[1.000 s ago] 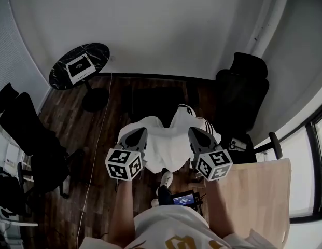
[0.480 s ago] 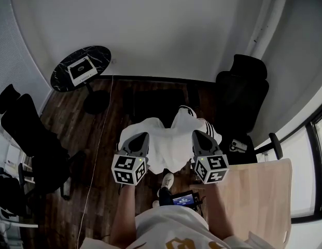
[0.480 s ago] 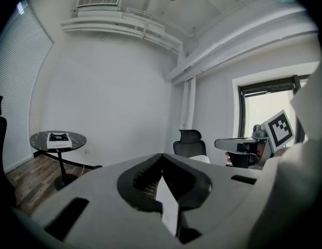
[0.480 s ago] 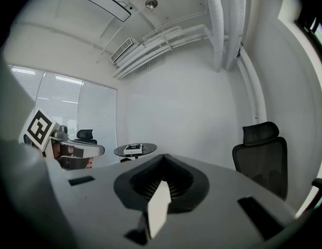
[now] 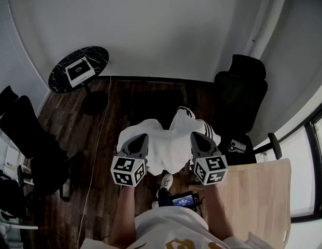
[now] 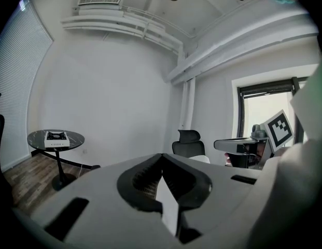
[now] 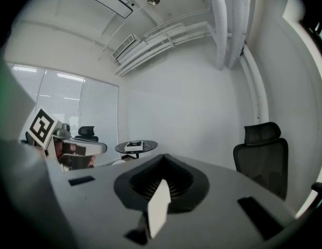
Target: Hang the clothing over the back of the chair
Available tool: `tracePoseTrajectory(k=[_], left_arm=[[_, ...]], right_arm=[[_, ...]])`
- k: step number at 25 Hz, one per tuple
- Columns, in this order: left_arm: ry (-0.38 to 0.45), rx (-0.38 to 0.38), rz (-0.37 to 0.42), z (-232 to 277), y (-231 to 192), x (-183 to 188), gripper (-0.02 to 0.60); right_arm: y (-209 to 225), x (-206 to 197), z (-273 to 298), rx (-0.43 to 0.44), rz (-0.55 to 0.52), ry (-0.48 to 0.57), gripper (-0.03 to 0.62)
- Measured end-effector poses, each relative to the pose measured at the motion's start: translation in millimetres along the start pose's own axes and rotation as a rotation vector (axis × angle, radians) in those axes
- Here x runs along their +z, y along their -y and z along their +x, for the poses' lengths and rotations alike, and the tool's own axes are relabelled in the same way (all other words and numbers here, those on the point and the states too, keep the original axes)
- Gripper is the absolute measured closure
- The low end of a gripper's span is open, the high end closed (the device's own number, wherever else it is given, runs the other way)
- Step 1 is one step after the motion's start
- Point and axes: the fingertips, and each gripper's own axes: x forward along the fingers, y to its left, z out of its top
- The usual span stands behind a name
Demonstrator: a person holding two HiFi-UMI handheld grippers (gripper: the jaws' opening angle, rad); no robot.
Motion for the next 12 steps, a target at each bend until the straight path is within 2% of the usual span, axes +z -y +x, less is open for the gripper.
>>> tracePoseTrajectory(k=[5, 12], left_arm=[[0.035, -0.016, -0.003, 0.7, 2.9, 5.5, 0.561], [0.021, -0.012, -0.028, 5.3, 3.0, 2.1, 0.561]], right_arm=[[1.3, -0.3, 1.0, 0.006, 0.005, -0.002, 0.583], [8.6, -3.4, -0.4, 0.001, 0.011, -0.007, 0.583]])
